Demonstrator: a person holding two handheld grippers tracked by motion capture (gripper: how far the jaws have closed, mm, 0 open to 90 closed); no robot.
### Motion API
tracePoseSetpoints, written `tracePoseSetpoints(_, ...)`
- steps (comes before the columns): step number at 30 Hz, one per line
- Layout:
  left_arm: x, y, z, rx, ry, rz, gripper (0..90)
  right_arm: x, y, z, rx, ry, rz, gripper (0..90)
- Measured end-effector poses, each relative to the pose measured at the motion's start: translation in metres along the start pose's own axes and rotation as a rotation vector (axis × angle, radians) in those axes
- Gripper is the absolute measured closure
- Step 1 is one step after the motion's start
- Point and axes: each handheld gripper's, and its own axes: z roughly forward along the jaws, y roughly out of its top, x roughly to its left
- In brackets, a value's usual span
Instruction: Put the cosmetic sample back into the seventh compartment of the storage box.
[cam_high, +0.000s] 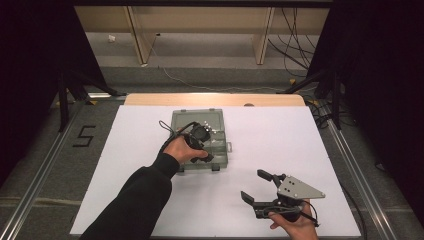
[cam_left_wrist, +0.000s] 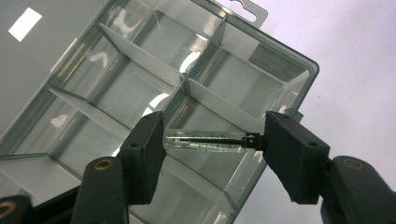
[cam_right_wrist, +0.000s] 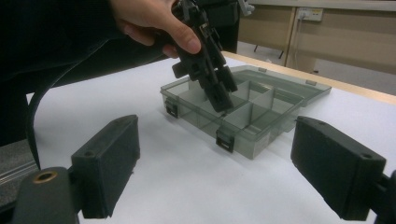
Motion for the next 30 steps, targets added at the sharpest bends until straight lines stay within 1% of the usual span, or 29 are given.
tracePoseSetpoints(1,0.000,0.000,0.000,-0.003,0.001,0.000,36.5,-0.001,0.000,0.000,-0.012,-0.005,-0.018,16.6)
tracePoseSetpoints(2,0.000,0.000,-0.001,-0.009,0.005,-0.008,33.8,-0.001,0.000,0.000,-0.011,-0.003,-0.019,16.6)
tracePoseSetpoints(3,0.000,0.001,-0.001,-0.011,0.006,-0.012,33.1,-0.001,0.000,0.001,-0.012,-0.003,-0.019,16.6)
tracePoseSetpoints(4,0.000,0.001,-0.002,-0.010,0.003,-0.010,31.7,-0.001,0.000,0.000,-0.004,-0.001,-0.008,16.6)
tracePoseSetpoints(8,-0.001,0.000,-0.004,-0.012,0.007,-0.007,30.7,0.000,0.000,0.000,-0.002,0.000,-0.002,16.6)
tracePoseSetpoints(9,-0.001,0.000,-0.005,-0.018,0.010,-0.012,30.7,0.000,0.000,0.000,-0.002,0.000,-0.002,16.6)
tracePoseSetpoints(10,0.000,-0.001,-0.006,-0.016,0.013,-0.008,30.1,0.000,0.000,0.000,0.001,0.001,0.001,16.6)
tracePoseSetpoints(11,0.000,-0.001,-0.008,-0.027,0.016,-0.004,29.3,0.000,0.000,0.000,0.001,0.000,0.001,16.6)
tracePoseSetpoints(15,0.000,-0.001,-0.011,-0.032,0.013,0.001,27.7,0.000,0.000,0.000,0.001,0.000,0.001,16.6)
tracePoseSetpoints(16,-0.001,-0.002,-0.012,-0.042,0.012,-0.012,27.0,-0.001,0.000,0.001,-0.013,-0.005,-0.020,16.6)
tracePoseSetpoints(18,-0.003,-0.002,-0.013,-0.077,0.005,-0.028,26.0,-0.001,0.000,0.001,-0.013,-0.005,-0.020,16.6)
tracePoseSetpoints(19,-0.003,-0.003,-0.014,-0.085,0.001,-0.025,26.0,-0.001,0.000,0.001,-0.013,-0.005,-0.020,16.6)
tracePoseSetpoints(20,-0.004,-0.003,-0.014,-0.112,-0.004,-0.045,25.6,-0.001,0.000,0.001,-0.012,-0.005,-0.020,16.6)
tracePoseSetpoints(21,-0.005,-0.004,-0.016,-0.119,-0.005,-0.041,24.8,-0.001,0.000,0.000,-0.005,-0.002,-0.009,16.6)
tracePoseSetpoints(22,-0.005,-0.005,-0.017,-0.129,-0.006,-0.041,22.5,-0.001,0.000,0.001,-0.018,-0.008,-0.019,16.6)
tracePoseSetpoints(24,-0.004,-0.008,-0.019,-0.144,-0.012,-0.037,22.5,-0.001,0.000,0.001,-0.017,-0.009,-0.018,16.6)
tracePoseSetpoints(25,-0.005,-0.010,-0.020,-0.154,-0.010,-0.034,22.3,0.000,0.000,0.000,-0.006,-0.005,-0.001,16.6)
tracePoseSetpoints(27,-0.004,-0.014,-0.023,-0.174,-0.011,-0.028,21.2,0.000,0.000,0.000,0.001,-0.001,0.000,16.6)
tracePoseSetpoints(28,-0.004,-0.016,-0.023,-0.193,-0.009,-0.038,21.1,0.000,0.000,0.000,0.001,-0.001,0.001,16.6)
tracePoseSetpoints(29,-0.006,-0.018,-0.023,-0.230,-0.007,-0.060,21.1,0.000,0.000,0.000,0.002,-0.001,0.001,16.6)
tracePoseSetpoints(30,-0.006,-0.020,-0.024,-0.235,-0.006,-0.052,21.1,0.000,0.000,0.000,0.002,-0.001,0.002,16.6)
